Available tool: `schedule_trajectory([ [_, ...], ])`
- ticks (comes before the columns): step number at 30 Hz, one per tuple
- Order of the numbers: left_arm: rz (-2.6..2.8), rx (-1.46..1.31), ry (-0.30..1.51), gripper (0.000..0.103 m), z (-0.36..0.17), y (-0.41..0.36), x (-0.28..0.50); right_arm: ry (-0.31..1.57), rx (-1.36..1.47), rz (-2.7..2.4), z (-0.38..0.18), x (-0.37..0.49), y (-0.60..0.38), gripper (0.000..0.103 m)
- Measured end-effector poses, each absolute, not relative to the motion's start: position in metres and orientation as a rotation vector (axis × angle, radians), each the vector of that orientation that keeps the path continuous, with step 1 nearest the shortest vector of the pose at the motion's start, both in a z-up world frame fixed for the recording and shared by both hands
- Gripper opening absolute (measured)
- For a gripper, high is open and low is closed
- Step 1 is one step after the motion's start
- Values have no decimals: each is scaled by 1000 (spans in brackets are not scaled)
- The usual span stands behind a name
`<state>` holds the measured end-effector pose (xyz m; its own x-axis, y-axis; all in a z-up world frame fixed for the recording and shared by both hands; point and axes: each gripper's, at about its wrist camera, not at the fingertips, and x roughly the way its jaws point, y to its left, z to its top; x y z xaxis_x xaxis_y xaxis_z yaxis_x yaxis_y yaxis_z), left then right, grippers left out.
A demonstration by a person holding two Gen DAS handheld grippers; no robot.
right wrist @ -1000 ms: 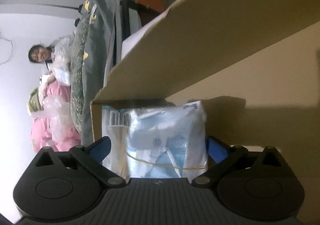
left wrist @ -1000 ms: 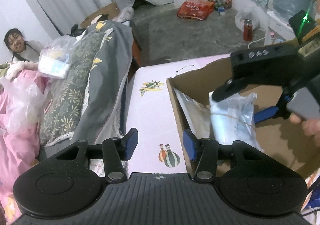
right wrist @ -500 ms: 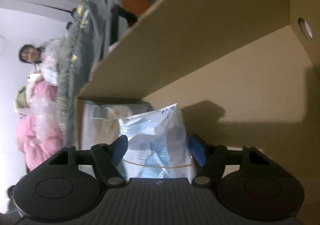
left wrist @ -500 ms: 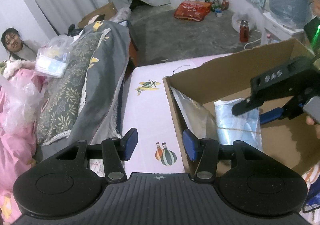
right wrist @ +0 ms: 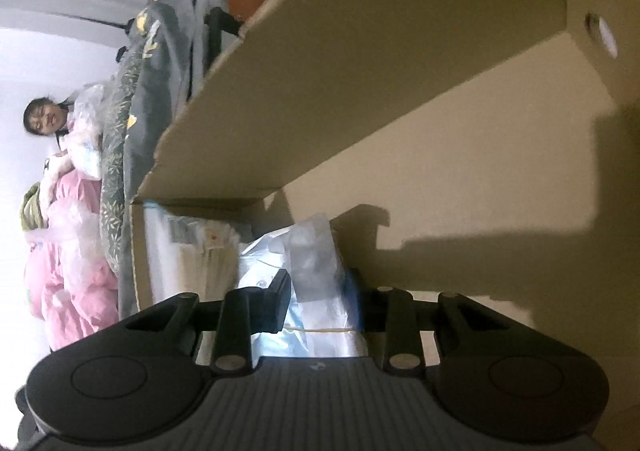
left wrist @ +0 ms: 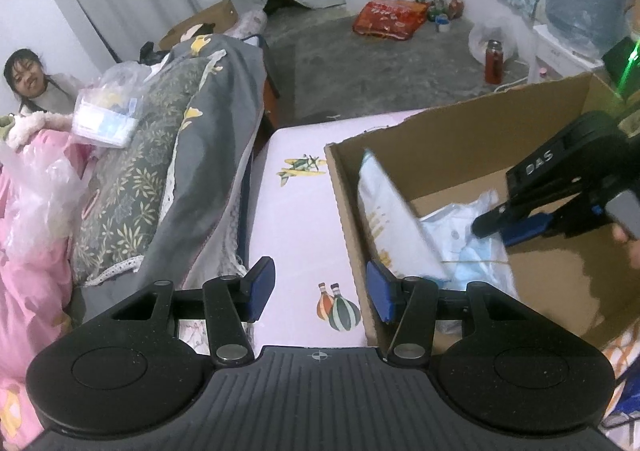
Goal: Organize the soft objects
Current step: 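Open left gripper to drop the swab bag in the box while right gripper releases the mask bundle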
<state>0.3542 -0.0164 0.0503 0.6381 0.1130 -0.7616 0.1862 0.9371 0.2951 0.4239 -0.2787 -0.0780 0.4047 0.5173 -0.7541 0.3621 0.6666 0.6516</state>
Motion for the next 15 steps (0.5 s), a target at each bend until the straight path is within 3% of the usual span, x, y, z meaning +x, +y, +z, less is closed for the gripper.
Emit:
schedule_trajectory([
  [15,-43,355,876,51,54,-13,350,1154,847,178,-51,432,-271,0],
])
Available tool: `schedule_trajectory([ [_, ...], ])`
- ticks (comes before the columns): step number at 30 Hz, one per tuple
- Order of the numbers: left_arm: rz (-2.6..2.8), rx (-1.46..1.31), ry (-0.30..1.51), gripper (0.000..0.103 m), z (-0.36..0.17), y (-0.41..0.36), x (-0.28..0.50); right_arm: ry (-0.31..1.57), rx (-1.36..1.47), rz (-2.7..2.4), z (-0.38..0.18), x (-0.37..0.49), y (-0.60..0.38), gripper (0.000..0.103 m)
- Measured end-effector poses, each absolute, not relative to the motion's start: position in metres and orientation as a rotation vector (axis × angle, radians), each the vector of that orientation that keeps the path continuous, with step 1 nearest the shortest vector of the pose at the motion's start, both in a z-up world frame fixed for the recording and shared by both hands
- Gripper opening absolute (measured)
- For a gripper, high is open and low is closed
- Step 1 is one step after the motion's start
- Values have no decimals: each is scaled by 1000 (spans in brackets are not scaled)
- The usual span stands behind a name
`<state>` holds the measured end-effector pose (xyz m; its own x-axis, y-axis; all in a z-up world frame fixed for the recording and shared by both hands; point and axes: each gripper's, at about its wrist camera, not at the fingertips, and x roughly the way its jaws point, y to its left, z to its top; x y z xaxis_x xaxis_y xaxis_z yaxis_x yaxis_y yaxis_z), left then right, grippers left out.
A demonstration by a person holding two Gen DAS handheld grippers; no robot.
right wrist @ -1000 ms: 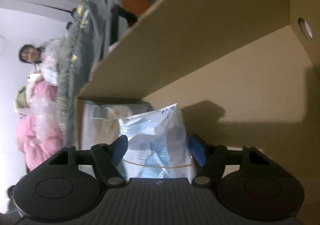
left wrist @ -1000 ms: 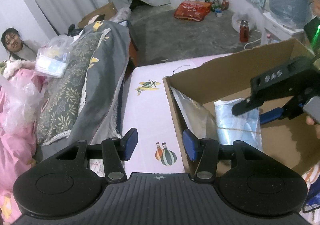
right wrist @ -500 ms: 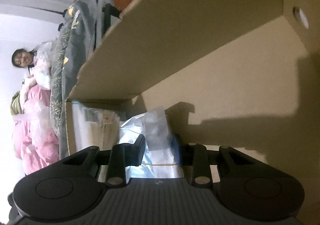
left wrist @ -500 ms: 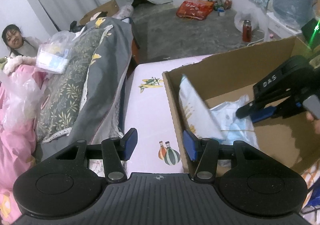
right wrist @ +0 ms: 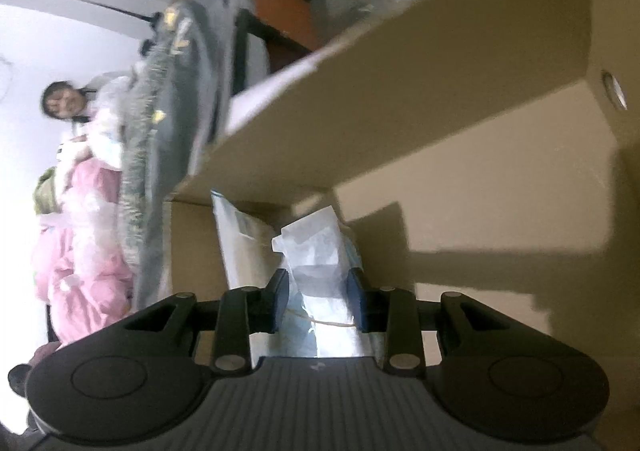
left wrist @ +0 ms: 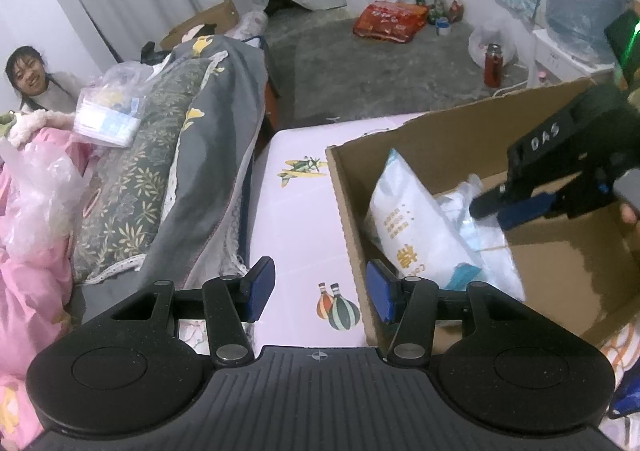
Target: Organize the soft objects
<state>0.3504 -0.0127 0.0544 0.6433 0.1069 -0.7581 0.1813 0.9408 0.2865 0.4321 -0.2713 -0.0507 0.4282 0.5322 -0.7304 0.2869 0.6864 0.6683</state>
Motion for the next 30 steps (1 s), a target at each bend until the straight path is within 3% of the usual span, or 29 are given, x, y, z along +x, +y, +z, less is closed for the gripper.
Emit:
schedule_trajectory([
  [11,-40,339,883,51,56,-6,349,1057,874,310,-22,441,-254,0],
  [24,-27,329,890,52,59,3,344,1129,885,353,-46,462,-205,0],
  [30,-42,331,880,54,61,3,341,1094,879,400,-30,454,-224,0],
])
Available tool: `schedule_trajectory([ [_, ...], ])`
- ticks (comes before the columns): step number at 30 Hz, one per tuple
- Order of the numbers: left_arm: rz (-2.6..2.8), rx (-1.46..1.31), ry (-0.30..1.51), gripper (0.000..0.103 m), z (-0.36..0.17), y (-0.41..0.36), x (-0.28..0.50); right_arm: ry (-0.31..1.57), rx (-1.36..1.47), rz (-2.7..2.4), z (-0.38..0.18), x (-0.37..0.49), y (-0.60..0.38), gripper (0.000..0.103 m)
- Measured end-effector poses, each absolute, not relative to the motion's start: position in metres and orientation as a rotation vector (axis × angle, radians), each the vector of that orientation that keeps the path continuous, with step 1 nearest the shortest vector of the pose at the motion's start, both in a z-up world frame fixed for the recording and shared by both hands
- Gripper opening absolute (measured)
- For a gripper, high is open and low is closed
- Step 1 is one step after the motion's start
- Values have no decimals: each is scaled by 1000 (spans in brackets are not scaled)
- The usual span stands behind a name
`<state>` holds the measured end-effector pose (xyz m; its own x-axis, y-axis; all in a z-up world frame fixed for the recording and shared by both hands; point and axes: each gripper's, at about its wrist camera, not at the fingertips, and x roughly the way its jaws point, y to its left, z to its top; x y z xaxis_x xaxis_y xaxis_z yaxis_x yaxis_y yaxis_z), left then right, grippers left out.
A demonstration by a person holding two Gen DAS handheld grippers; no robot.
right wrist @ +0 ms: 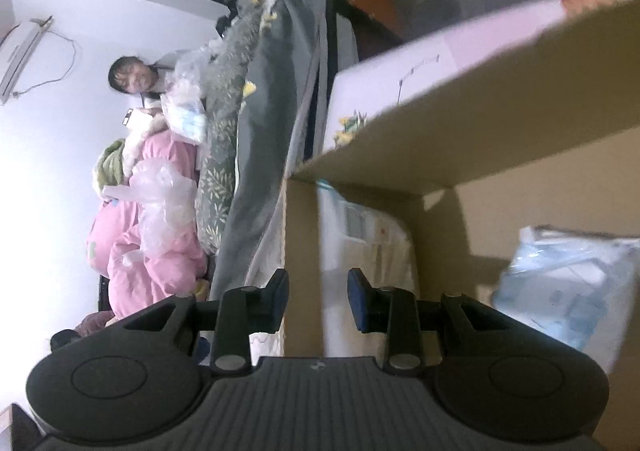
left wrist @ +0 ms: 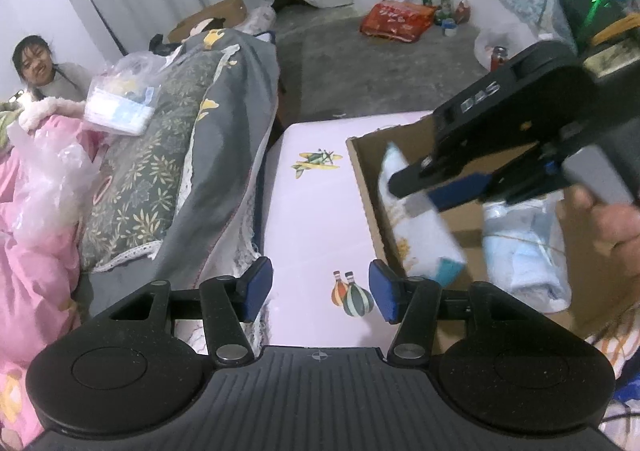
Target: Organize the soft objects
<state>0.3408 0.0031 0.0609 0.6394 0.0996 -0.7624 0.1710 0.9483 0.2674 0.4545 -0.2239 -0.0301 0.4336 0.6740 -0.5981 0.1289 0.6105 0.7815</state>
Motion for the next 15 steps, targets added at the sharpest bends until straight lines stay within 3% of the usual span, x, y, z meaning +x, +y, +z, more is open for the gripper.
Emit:
schedule_trajectory([
  [6,-136,294,880,66,60,-4,341,1109,921,416,-36,460,-232,16],
  [15,-177,353,907,71,46,-23,351,1173,1000,554,-53,472,-217,26],
])
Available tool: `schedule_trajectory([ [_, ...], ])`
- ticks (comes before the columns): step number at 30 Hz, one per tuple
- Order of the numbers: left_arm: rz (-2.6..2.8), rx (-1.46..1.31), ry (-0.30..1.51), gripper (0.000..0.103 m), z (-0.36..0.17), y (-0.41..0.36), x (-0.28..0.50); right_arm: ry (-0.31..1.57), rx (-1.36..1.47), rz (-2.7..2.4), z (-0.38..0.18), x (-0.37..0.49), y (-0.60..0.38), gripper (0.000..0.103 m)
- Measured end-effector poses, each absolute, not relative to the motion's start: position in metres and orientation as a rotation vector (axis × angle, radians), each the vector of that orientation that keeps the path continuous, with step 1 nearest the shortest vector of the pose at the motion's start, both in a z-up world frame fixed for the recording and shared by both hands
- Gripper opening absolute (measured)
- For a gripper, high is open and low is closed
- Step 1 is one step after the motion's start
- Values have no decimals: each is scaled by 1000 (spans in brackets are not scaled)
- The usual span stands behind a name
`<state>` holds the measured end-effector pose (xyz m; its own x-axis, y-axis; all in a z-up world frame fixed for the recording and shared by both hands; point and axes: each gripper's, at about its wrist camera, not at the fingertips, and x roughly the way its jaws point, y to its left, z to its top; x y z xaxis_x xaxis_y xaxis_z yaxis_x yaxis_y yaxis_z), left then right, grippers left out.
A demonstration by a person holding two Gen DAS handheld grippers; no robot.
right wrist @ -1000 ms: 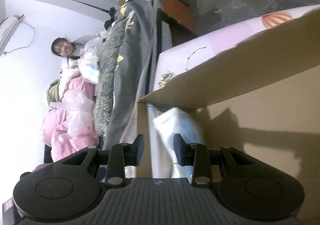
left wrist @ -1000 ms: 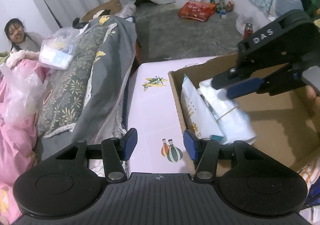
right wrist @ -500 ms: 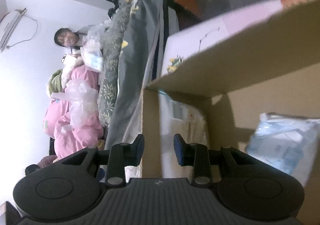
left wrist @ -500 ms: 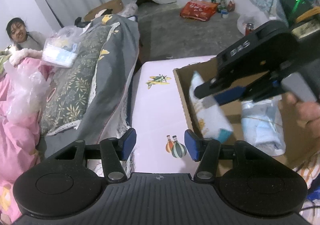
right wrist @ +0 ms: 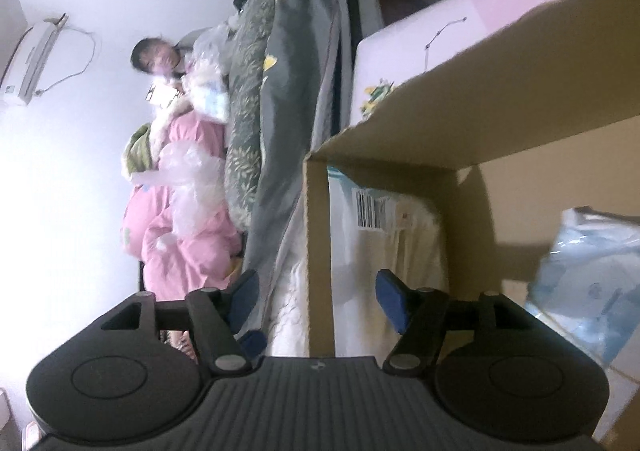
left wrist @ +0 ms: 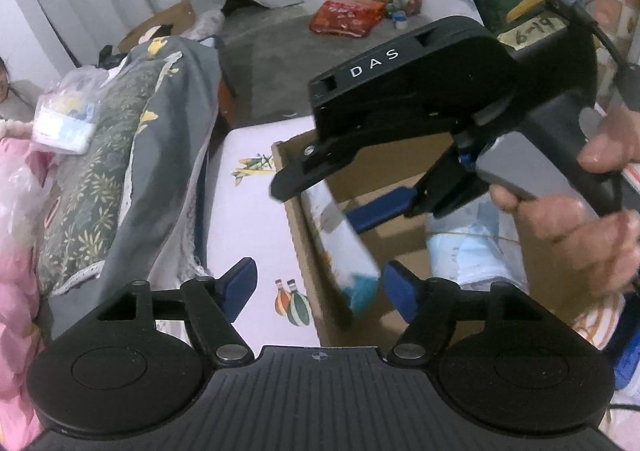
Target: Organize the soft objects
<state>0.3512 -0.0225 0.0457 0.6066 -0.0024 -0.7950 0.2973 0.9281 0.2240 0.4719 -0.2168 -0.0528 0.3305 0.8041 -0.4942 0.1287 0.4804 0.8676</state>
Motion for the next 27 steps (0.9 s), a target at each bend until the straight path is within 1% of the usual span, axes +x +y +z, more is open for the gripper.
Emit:
schedule_trajectory([
  [7,-116,386,945,69,29,-30,368,1176,1066,591,-60,475,-225,27],
  [13,-73,406,946,69,25,-31,371,1153,1025,582,-49,468,-233,27],
  [20,-67,401,937,69,27,-25,369,1133,666,347,-4,436,-264,27],
  [23,-66,394,937,69,26,-24,369,1185,526,199,-8,432,-270,27],
  [27,-67,385,937,69,26,-23,367,1290,464,120,-31,438,-267,27],
])
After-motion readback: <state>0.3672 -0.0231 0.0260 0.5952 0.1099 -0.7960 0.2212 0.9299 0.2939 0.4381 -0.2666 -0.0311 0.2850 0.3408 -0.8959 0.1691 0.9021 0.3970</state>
